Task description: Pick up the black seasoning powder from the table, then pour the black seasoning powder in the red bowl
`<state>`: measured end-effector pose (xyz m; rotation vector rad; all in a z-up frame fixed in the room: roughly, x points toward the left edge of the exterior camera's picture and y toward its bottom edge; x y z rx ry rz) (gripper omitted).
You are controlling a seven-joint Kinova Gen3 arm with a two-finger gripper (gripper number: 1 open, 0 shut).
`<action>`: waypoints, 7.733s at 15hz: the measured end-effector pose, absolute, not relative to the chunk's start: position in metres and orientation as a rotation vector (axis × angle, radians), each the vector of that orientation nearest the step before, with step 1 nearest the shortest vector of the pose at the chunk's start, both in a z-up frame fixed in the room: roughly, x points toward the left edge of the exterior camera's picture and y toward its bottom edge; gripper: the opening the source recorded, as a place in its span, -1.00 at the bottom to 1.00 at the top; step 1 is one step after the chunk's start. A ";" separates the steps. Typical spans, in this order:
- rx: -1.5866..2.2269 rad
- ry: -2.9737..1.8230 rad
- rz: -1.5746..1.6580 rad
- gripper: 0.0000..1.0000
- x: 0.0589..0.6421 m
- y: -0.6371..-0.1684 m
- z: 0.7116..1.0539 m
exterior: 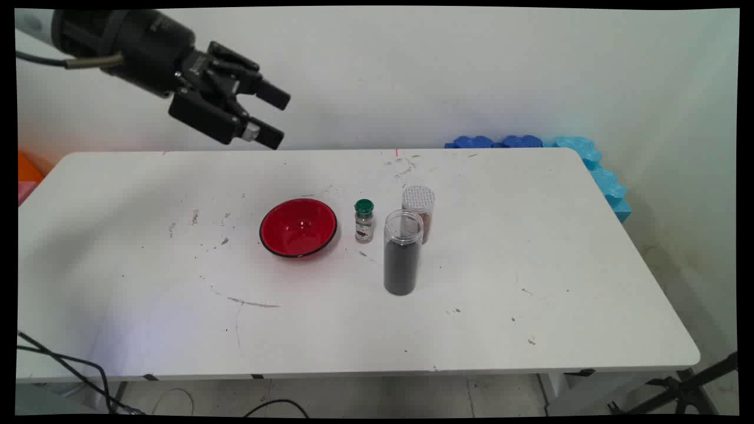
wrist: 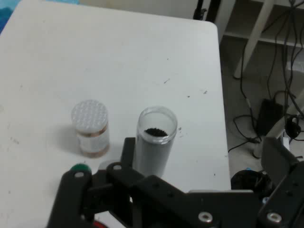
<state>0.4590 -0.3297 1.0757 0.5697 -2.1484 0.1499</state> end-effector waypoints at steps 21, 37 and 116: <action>0.691 -2.193 0.169 1.00 0.441 -0.291 0.909; 0.668 -2.147 0.192 1.00 0.354 -0.353 0.838; 1.623 -1.986 -0.499 -1.00 0.490 -0.371 0.973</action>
